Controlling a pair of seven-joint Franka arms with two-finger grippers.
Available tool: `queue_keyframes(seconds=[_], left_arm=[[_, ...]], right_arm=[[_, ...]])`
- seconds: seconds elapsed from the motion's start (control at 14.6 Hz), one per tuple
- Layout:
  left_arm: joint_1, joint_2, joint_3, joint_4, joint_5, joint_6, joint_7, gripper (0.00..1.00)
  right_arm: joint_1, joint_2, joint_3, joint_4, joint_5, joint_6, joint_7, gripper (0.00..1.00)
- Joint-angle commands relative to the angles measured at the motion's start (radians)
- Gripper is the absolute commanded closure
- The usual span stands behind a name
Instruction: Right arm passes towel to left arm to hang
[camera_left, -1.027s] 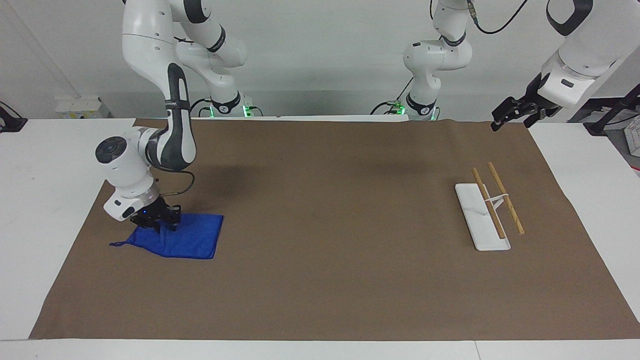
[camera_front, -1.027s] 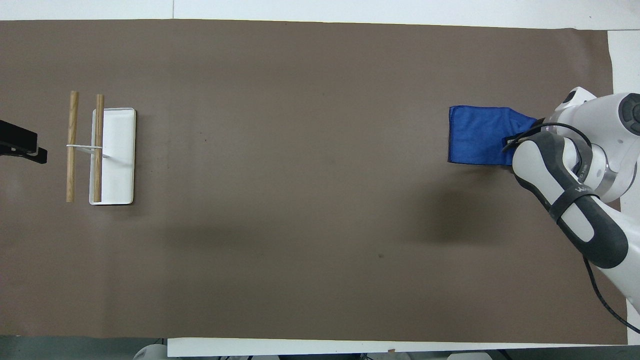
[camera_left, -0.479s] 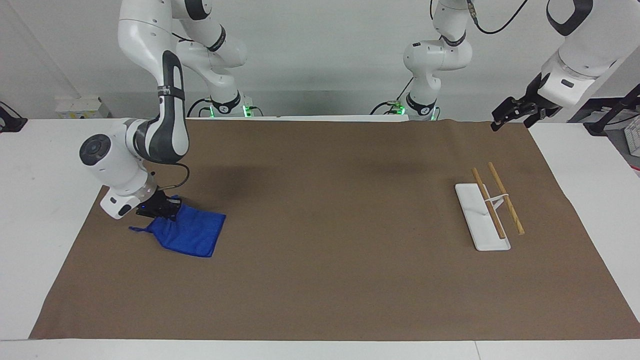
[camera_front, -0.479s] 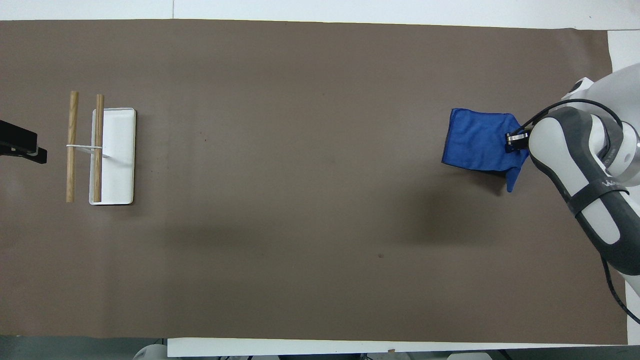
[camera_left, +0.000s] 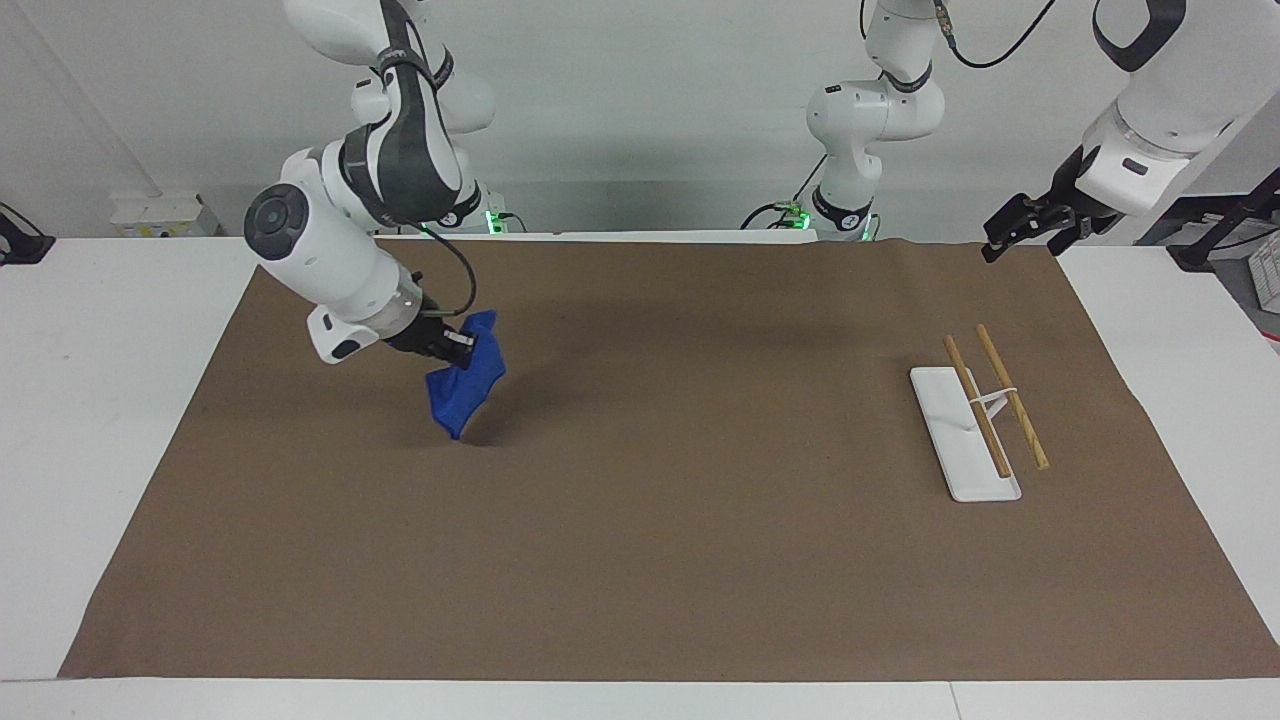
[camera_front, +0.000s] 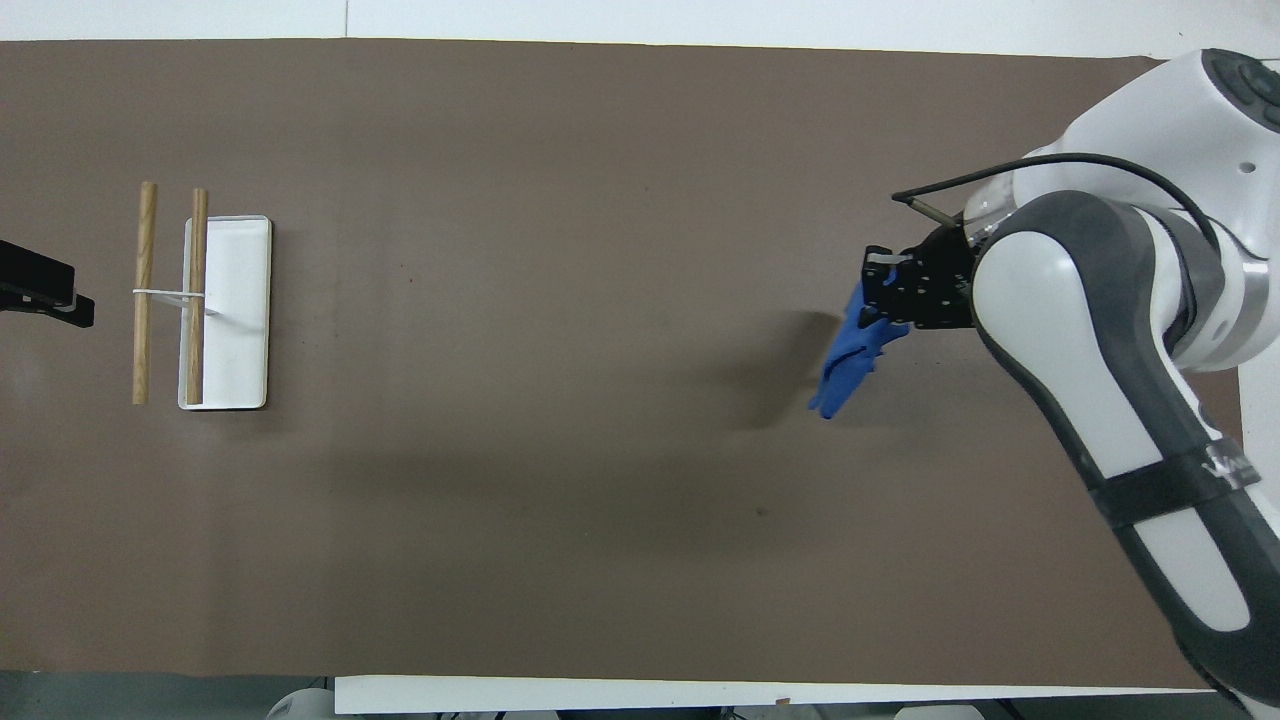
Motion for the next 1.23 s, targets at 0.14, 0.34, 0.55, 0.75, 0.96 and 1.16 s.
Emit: queue_keyframes(seconds=[0.14,0.34,0.55,0.75,0.96,1.16], left_arm=[[0.006,-0.01,-0.002,-0.005,-0.007,0.008,0.001,0.0],[-0.001,-0.039,-0.002,-0.062,-0.008,0.025,-0.162,0.0],[-0.074,-0.108,-0.015,-0.229,-0.057,0.22,-0.597,0.0],[-0.148,-0.119,-0.019,-0.309,-0.115,0.376,-1.062,0.0],[-0.194,-0.116,-0.019,-0.353,-0.163,0.465,-1.414,0.0],[-0.23,-0.117,-0.021,-0.398,-0.203,0.576,-1.614,0.0]], right_arm=[[0.062,0.03,0.145,0.126,0.118,0.113,0.471,1.0],[0.089,0.034,0.211,0.129,0.284,0.296,0.643,1.0],[0.143,0.065,0.276,0.149,0.367,0.55,0.842,1.0],[0.207,0.085,0.302,0.165,0.355,0.661,0.953,1.0],[0.22,0.09,0.31,0.165,0.345,0.689,0.961,1.0],[0.22,0.09,0.31,0.165,0.345,0.687,0.959,1.0]])
